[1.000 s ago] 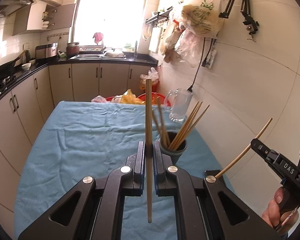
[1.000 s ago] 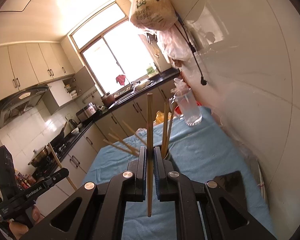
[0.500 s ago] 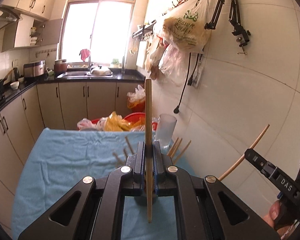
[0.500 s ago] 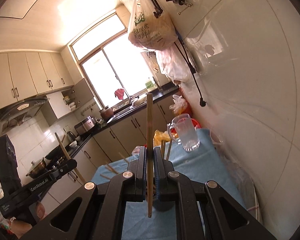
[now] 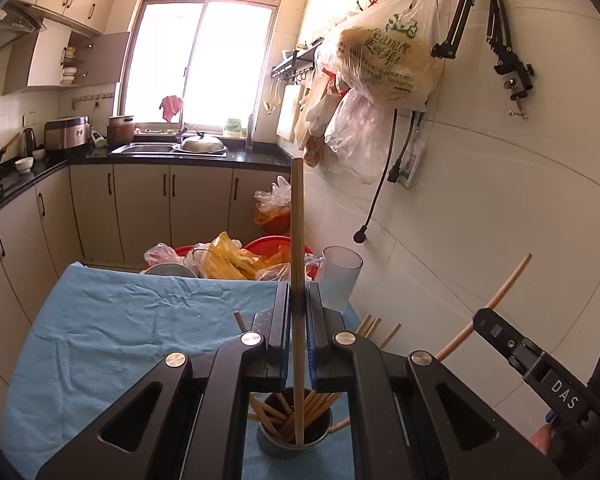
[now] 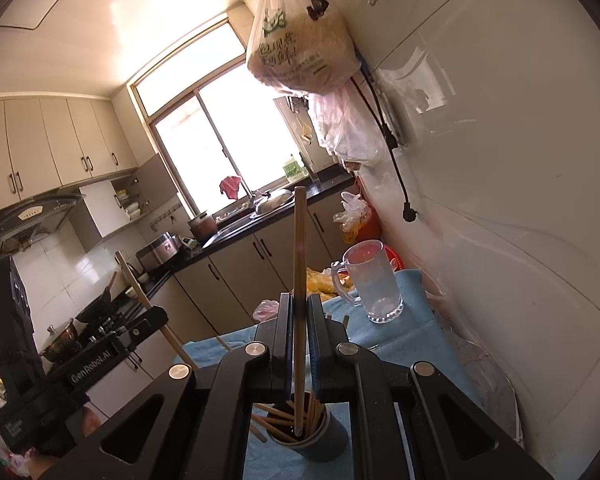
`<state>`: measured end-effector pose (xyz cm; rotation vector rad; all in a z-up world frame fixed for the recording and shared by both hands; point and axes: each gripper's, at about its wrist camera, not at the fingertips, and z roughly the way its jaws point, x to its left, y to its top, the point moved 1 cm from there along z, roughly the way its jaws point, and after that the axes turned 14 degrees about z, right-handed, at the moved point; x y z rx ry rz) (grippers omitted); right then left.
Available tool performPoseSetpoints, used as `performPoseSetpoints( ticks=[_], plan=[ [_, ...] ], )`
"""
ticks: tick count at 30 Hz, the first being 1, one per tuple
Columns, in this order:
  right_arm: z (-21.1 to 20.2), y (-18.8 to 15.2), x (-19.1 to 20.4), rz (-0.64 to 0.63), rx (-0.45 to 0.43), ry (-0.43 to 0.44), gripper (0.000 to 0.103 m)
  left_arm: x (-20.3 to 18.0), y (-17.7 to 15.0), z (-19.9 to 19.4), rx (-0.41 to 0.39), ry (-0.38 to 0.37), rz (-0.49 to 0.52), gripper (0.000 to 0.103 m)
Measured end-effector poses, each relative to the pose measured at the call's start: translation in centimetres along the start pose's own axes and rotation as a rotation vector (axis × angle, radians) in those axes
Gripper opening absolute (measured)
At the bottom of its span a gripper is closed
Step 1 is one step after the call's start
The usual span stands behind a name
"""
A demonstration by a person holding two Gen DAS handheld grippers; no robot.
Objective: Organize utensils
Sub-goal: 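Lift both chopsticks upright and carry them over the grey cup, then lower the chopsticks into the grey cup and open both grippers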
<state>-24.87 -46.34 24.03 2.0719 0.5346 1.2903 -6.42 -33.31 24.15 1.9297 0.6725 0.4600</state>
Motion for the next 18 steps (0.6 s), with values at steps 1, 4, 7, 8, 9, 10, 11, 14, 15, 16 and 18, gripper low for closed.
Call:
performPoseSetpoints(
  ticks=[1, 4, 7, 8, 9, 10, 11, 14, 15, 16, 18],
  plan=[
    [0.5, -0.1, 0.0, -0.002, 0.005, -0.003, 0.007, 0.0, -0.2, 0.3, 0.003, 0.002, 0.001, 0.007],
    [2.0, -0.4, -0.1, -0.007, 0.021, -0.012, 0.007, 0.1, -1.0, 1.5, 0.009, -0.004, 0.004, 0.007],
    [3.4, -0.9, -0.4, -0.016, 0.042, -0.029, 0.007, 0.2, -1.8, 2.5, 0.019, -0.009, 0.002, 0.007],
    [3.8, -1.1, -0.5, -0.018, 0.048, -0.034, 0.007, 0.3, -2.1, 2.8, 0.024, -0.009, 0.001, 0.007],
    [4.3, -1.3, -0.7, -0.02, 0.057, -0.04, 0.007, 0.3, -2.4, 3.1, 0.031, -0.008, 0.001, 0.007],
    [4.7, -1.5, -0.8, -0.021, 0.065, -0.045, 0.007, 0.4, -2.7, 3.3, 0.034, -0.011, 0.001, 0.007],
    [5.2, -1.8, -1.0, -0.022, 0.076, -0.05, 0.007, 0.4, -2.9, 3.5, 0.036, -0.014, 0.001, 0.007],
    [6.0, -2.6, -1.4, -0.028, 0.1, -0.067, 0.007, 0.5, -3.6, 3.7, 0.039, -0.009, 0.009, 0.007],
    [6.3, -2.8, -1.5, -0.029, 0.107, -0.071, 0.007, 0.4, -3.8, 3.7, 0.038, -0.008, 0.013, 0.007],
    [6.5, -3.0, -1.6, -0.029, 0.113, -0.074, 0.007, 0.4, -4.0, 3.8, 0.039, -0.004, 0.018, 0.007],
    [6.9, -3.5, -1.8, -0.029, 0.126, -0.081, 0.007, 0.4, -4.5, 3.9, 0.046, -0.001, 0.023, 0.007]
  ],
)
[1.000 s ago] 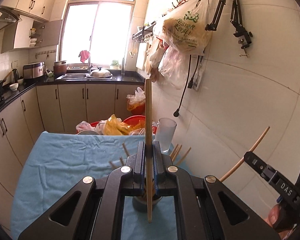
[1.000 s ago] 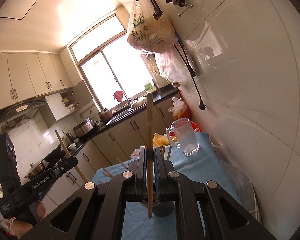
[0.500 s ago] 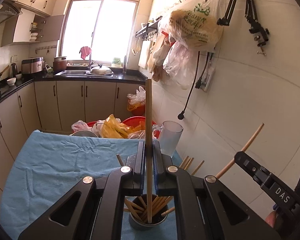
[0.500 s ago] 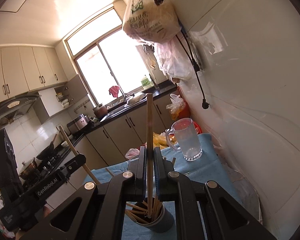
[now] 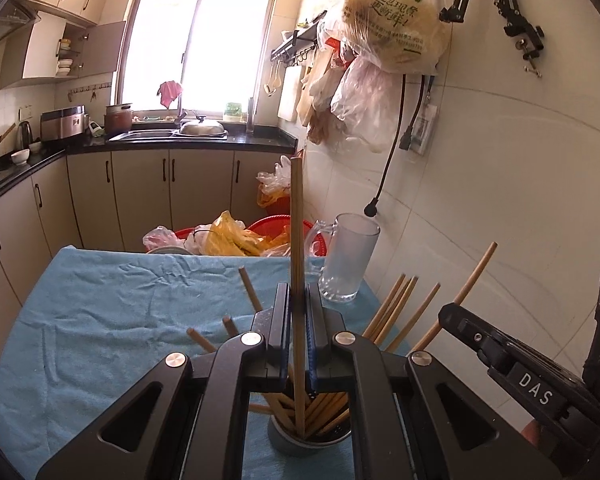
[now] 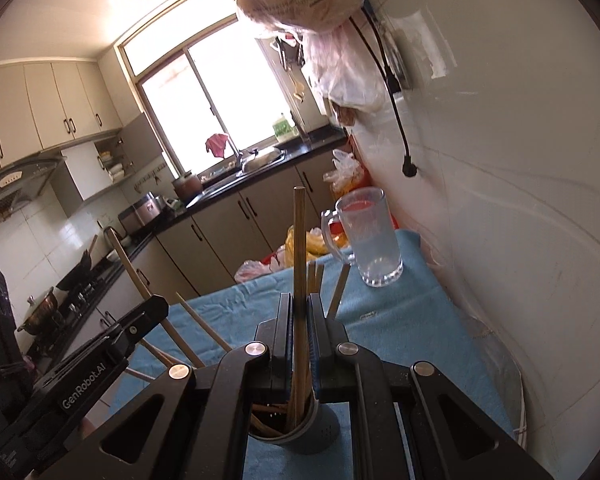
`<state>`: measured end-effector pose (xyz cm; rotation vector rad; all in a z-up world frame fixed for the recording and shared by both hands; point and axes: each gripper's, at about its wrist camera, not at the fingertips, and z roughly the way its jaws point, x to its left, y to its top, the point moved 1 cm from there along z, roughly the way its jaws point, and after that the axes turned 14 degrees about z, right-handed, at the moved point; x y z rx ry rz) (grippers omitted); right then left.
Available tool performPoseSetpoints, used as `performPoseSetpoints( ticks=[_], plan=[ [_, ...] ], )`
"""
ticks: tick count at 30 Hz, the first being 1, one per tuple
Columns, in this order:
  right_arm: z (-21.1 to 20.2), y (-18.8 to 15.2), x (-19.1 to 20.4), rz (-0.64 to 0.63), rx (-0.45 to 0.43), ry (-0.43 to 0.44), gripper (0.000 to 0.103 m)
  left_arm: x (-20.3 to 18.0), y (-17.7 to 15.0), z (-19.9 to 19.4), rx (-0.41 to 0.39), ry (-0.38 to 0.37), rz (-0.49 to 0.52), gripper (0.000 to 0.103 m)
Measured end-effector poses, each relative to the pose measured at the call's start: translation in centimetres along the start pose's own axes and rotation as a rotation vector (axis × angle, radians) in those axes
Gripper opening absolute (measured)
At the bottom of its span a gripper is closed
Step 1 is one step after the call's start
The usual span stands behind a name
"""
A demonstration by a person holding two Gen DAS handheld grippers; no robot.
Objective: Organize utensils
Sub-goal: 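Lower the chopsticks into the grey cup and open both grippers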
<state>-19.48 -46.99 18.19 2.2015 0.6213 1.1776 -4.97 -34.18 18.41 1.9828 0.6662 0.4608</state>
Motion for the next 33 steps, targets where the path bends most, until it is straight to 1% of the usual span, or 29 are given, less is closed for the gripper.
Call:
performPoseSetpoints(
  ticks=[10, 19, 22, 25, 26, 28, 29, 32, 33],
  plan=[
    [1.8, -1.4, -0.6, 0.002, 0.04, -0.032, 0.007, 0.7, -2.0, 0.5, 0.035, 0.012, -0.014, 0.008],
    [3.3, -2.0, -0.7, -0.006, 0.076, -0.053, 0.007, 0.8, -2.4, 0.7, 0.042, 0.008, -0.001, 0.008],
    [3.8, -1.9, -0.9, -0.004, 0.096, -0.052, 0.008, 0.8, -2.4, 0.7, 0.037, 0.007, -0.005, 0.008],
    [3.3, -1.5, -1.0, 0.007, 0.095, -0.04, 0.008, 0.9, -2.4, 0.4, 0.032, 0.006, -0.008, 0.009],
    [3.0, -1.4, -1.0, 0.01, 0.089, -0.037, 0.009, 1.0, -2.3, 0.1, 0.029, 0.0, -0.012, 0.01],
    [2.1, -1.1, -1.0, 0.013, 0.073, -0.029, 0.011, 1.1, -2.3, -0.7, 0.017, -0.01, -0.018, 0.025],
    [1.5, -1.0, -1.0, 0.013, 0.065, -0.022, 0.012, 1.2, -2.2, -1.3, 0.005, -0.003, -0.018, 0.027],
    [-0.9, -0.5, -1.1, 0.015, 0.022, -0.018, 0.023, 1.3, -2.0, -3.5, -0.031, 0.01, -0.013, 0.034],
    [-2.0, -0.4, -1.0, 0.018, 0.003, -0.014, 0.029, 1.4, -2.0, -4.5, -0.042, 0.021, -0.013, 0.042]
  ],
)
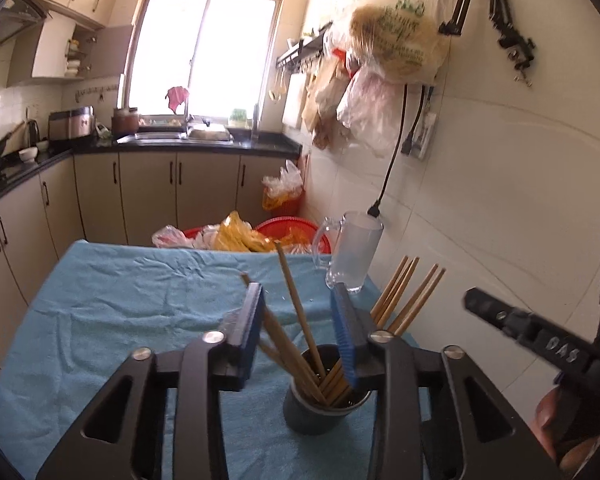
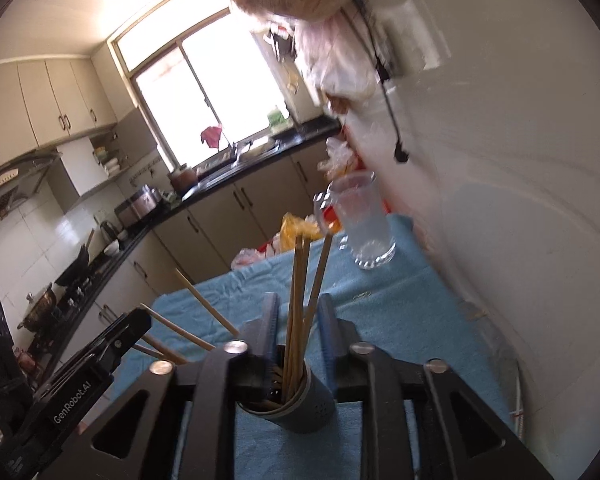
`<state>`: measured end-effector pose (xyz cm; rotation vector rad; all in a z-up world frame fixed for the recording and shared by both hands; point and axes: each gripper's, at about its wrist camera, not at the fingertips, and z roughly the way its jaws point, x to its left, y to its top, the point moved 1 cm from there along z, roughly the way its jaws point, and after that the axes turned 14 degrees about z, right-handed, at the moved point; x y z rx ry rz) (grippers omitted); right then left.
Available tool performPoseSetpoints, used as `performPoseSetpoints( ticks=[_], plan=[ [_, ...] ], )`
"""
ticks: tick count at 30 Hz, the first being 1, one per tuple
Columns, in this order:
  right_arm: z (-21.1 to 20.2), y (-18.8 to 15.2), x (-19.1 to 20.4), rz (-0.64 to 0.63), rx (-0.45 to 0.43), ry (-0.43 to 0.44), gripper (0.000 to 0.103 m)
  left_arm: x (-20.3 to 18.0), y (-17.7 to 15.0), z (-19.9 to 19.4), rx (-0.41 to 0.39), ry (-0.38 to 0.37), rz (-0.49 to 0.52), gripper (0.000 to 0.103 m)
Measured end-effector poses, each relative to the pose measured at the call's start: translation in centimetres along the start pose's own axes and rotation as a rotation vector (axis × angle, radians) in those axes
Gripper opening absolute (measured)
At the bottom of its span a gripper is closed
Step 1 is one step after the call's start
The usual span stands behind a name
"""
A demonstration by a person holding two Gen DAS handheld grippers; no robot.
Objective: Organize utensils
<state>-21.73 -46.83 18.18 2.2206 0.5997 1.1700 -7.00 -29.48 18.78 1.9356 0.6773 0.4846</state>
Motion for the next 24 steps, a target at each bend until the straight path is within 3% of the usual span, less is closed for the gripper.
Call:
performPoseSetpoints(
  ticks=[4, 8, 10, 15, 19, 24],
  plan=[
    [-4.0, -0.4, 0.1, -0.009, -0.065, -0.007, 0.054, 0.8, -0.4, -4.3, -0.054, 0.04, -0.016, 0.074],
    [-8.3, -2.4, 0.5, -0.064, -0.125, -0.038, 0.071, 1.3, -2.2, -9.1, -0.074, 0.093, -0.002, 0.09],
    [-10.1, -4.1, 1.0, -0.099, -0.151, -0.067, 0.083, 1.2, -3.8, -11.3, -0.066, 0.158, 0.039, 0.099],
    [-13.3, -9.3, 1.5, -0.186, -0.182, -0.189, 0.094, 1.8, -8.9, -14.6, 0.019, 0.236, 0.052, 0.102],
    [-14.8, -13.5, 0.8, -0.193, -0.15, -0.3, 0.094, 2.1, -13.4, -16.2, 0.12, 0.302, 0.056, 0.103],
    [-16.0, -17.3, 0.9, -0.244, -0.159, -0.35, 0.094, 2.2, -16.7, -17.0, 0.202, 0.354, 0.098, 0.103]
  ],
)
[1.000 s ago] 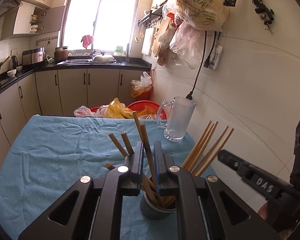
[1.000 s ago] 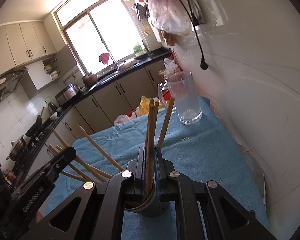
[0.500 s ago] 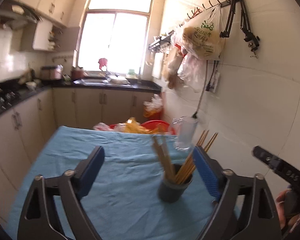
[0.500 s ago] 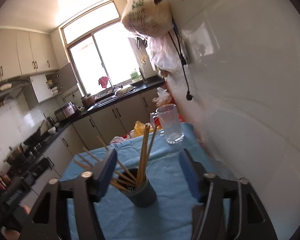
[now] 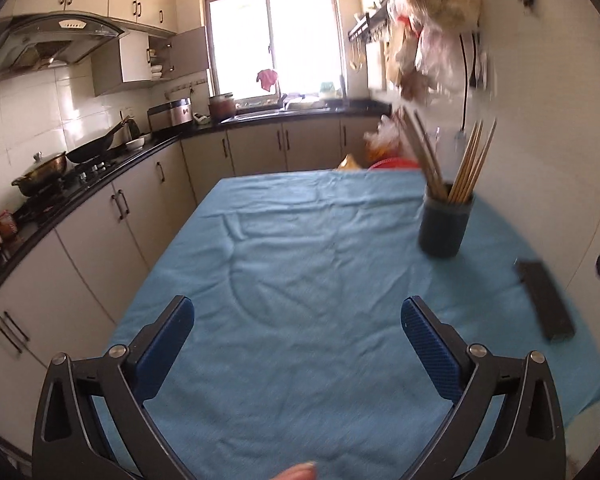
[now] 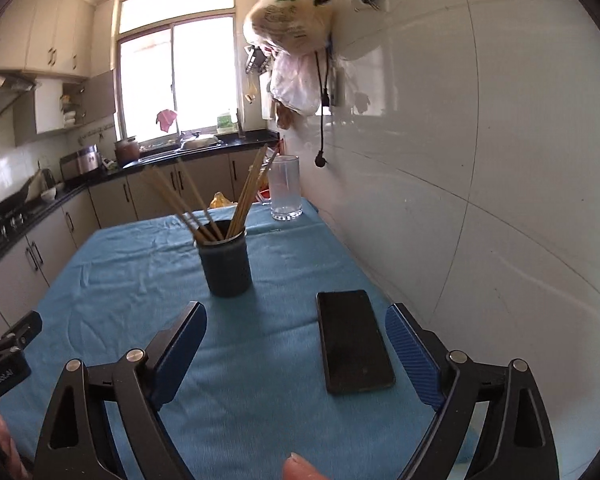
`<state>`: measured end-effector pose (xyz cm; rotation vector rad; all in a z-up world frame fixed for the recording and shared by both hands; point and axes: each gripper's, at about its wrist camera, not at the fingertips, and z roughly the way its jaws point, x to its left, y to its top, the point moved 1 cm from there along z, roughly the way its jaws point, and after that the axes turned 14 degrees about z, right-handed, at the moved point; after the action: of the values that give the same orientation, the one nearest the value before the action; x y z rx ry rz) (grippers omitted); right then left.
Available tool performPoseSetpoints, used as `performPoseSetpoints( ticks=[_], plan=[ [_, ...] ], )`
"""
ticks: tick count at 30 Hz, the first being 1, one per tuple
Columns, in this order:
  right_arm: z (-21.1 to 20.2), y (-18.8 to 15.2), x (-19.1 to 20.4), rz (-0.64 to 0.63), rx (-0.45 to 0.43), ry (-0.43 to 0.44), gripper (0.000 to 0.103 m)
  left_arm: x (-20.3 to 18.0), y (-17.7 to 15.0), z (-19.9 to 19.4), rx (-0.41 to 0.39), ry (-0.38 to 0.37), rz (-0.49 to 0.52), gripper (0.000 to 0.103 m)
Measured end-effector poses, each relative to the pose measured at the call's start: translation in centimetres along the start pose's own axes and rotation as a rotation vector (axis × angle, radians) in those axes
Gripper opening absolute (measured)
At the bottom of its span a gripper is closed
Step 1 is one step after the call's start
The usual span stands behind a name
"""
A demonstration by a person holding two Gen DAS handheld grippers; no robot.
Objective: Organize utensils
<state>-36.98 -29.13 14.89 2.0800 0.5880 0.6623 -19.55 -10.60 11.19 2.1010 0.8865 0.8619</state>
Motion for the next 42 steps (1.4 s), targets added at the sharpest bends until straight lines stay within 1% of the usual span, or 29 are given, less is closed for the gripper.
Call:
performPoseSetpoints(
  ticks=[2, 4, 5, 7, 10, 16, 18, 20, 23, 28, 32, 34, 42],
  plan=[
    [-0.3, -0.6, 0.6, -0.04, -0.003, -0.015, 0.094, 0.0, -0.7, 0.2, 0.018, -0.004, 0.0, 0.103],
    [-0.6, -1.0, 0.9, -0.042, 0.005, -0.008, 0.094, 0.0, -1.0, 0.2, 0.026, -0.01, -0.012, 0.103],
    [-0.7, -1.1, 1.0, -0.038, 0.012, -0.004, 0.094, 0.2, -1.3, 0.1, 0.027, -0.025, -0.024, 0.103],
    [-0.7, -1.2, 1.2, -0.039, 0.016, -0.002, 0.094, 0.4, -1.6, -0.3, 0.006, -0.049, -0.03, 0.103],
    [-0.7, -1.1, 1.4, -0.05, 0.006, -0.01, 0.094, 0.4, -1.7, -0.8, -0.027, -0.036, -0.017, 0.103],
    [-0.2, -1.5, 1.7, -0.05, 0.03, -0.021, 0.094, -0.2, -1.4, 0.2, 0.015, 0.002, 0.0, 0.103],
    [0.1, -1.5, 1.7, -0.05, 0.036, -0.024, 0.094, -0.3, -1.4, 0.6, 0.031, -0.005, 0.001, 0.103],
    [0.4, -1.6, 1.7, -0.049, 0.041, -0.023, 0.094, -0.3, -1.3, 0.7, 0.03, -0.012, 0.002, 0.103],
    [1.0, -1.7, 1.7, -0.047, 0.055, -0.025, 0.094, -0.5, -1.1, 0.8, 0.032, -0.003, 0.005, 0.103],
    [1.9, -1.7, 1.4, -0.036, 0.072, -0.029, 0.094, -1.0, -0.8, 0.6, 0.014, 0.011, 0.024, 0.103],
    [2.1, -1.7, 1.2, -0.032, 0.077, -0.031, 0.094, -1.2, -0.7, 0.9, 0.042, 0.043, 0.027, 0.103],
    [2.1, -1.7, 1.1, -0.032, 0.079, -0.032, 0.094, -1.4, -0.6, 1.1, 0.057, 0.041, 0.034, 0.103],
    [2.5, -1.8, 1.1, -0.034, 0.087, -0.038, 0.094, -1.3, -0.8, 1.4, 0.066, 0.004, 0.032, 0.103]
  ],
)
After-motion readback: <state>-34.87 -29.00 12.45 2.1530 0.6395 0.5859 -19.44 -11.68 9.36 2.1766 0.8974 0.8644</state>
